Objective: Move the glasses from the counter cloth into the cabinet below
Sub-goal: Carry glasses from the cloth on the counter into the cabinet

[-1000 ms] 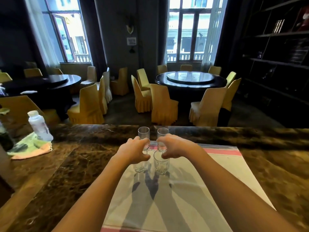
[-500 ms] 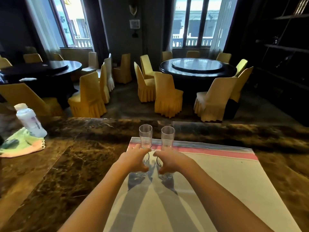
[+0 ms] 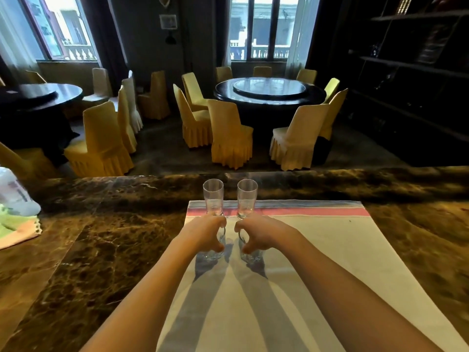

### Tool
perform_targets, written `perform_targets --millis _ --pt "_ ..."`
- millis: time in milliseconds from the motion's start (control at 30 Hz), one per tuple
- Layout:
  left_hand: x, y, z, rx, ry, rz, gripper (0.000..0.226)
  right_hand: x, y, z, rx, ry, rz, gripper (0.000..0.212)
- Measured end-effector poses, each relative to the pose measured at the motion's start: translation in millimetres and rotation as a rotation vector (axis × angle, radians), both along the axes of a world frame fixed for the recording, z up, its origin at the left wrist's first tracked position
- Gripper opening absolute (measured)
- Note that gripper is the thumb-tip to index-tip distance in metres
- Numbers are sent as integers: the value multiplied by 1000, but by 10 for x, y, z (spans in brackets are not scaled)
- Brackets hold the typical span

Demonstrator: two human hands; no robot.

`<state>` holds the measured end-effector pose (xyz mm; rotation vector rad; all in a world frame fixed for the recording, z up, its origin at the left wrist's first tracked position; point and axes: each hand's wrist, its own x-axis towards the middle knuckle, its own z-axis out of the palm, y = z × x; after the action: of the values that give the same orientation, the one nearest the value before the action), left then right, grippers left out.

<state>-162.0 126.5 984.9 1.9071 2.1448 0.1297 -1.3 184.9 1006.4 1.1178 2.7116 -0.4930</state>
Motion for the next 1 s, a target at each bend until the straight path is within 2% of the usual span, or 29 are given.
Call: perform_targets --millis 333,567,1000 --pt "216 -340 52 -7 -36 -67 58 373 -340 134 29 15 -99 57" --pt "583 -808 231 7 -40 -109 57 766 -691 285 16 42 -89 57" --pt "1758 -2082 316 -3 26 -87 61 1828 -1739 365 -18 27 163 58"
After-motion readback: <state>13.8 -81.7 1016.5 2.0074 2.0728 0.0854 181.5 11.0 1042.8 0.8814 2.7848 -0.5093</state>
